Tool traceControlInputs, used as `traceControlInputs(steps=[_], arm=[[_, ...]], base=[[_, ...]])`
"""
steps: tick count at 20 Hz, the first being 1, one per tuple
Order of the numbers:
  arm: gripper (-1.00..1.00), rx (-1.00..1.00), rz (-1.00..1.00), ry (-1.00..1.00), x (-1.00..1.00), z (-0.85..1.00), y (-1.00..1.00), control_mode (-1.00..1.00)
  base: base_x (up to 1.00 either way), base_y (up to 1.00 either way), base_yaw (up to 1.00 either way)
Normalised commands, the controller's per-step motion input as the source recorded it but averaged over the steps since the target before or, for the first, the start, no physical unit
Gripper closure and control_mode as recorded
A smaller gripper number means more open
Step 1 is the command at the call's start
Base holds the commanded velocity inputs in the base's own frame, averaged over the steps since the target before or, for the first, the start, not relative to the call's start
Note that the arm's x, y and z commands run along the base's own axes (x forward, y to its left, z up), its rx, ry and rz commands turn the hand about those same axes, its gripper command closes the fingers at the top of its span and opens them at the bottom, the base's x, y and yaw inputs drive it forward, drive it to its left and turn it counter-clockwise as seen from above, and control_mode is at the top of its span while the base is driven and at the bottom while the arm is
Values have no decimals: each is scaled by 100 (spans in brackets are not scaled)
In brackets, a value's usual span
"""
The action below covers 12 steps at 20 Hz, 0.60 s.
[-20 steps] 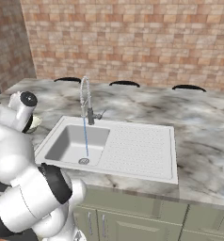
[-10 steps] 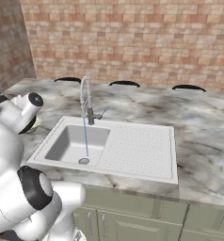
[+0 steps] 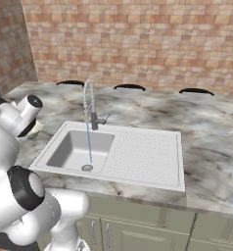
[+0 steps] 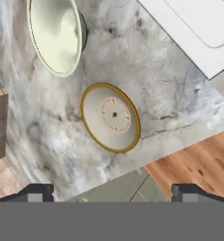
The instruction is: Rinse each bowl for a few seconds and place them down in the sink or on the counter.
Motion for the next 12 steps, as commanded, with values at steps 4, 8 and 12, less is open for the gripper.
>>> traceControlInputs(steps=[4,8,12], arm=[[-100,-8,14,-14,0,-17,3,-100],[-100,-1,5,-12,0,-26,0,-100],[-100,0,2,-18,0,-33,2,-100]], base=[[0,0,0],[0,0,0],[0,0,0]])
